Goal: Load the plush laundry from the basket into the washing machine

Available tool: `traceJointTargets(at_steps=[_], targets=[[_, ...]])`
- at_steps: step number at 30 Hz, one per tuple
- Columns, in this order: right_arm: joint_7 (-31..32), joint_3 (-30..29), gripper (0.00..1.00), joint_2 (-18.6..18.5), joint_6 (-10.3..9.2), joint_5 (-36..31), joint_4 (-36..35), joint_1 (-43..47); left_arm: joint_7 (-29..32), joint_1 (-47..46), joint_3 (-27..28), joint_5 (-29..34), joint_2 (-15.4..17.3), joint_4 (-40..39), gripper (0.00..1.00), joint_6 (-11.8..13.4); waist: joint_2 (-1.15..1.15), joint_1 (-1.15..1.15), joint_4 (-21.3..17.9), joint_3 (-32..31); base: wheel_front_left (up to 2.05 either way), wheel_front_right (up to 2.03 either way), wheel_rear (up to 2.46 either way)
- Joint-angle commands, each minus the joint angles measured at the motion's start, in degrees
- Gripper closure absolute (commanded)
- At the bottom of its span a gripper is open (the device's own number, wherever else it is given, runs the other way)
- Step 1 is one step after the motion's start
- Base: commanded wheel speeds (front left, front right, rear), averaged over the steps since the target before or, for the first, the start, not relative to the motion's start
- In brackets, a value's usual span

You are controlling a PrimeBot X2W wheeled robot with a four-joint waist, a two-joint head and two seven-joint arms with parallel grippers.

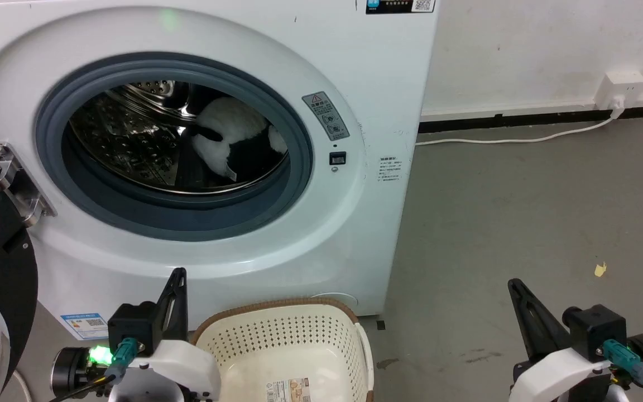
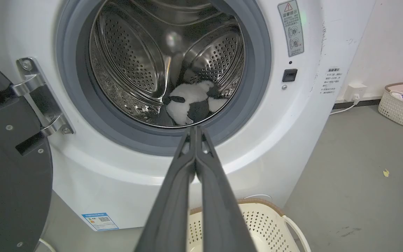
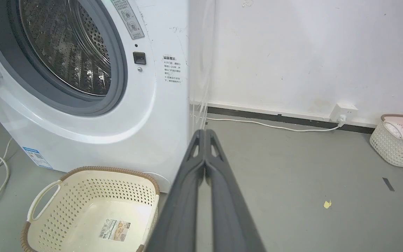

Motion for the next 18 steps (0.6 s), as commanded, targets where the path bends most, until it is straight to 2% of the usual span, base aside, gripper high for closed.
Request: traceJointTargets(at_steps=[1,18], targets=[[0.2,0.0,1.00,0.1,-0.05,-0.5,-0.6,-0.7,0.4,1.1,0.6,1.0,-0.4,-0.5,1.00,-0.3,0.00,0.00,-0.1,0.1,0.00,0.00,0.00],[0.2,0.0,1.00,0.1,-0.05,-0.5,-0.6,-0.7,0.4,1.1,0.6,1.0,-0.4,-0.5,1.00,-0.3,0.00,0.00,-0.1,0.1,0.00,0.00,0.00]])
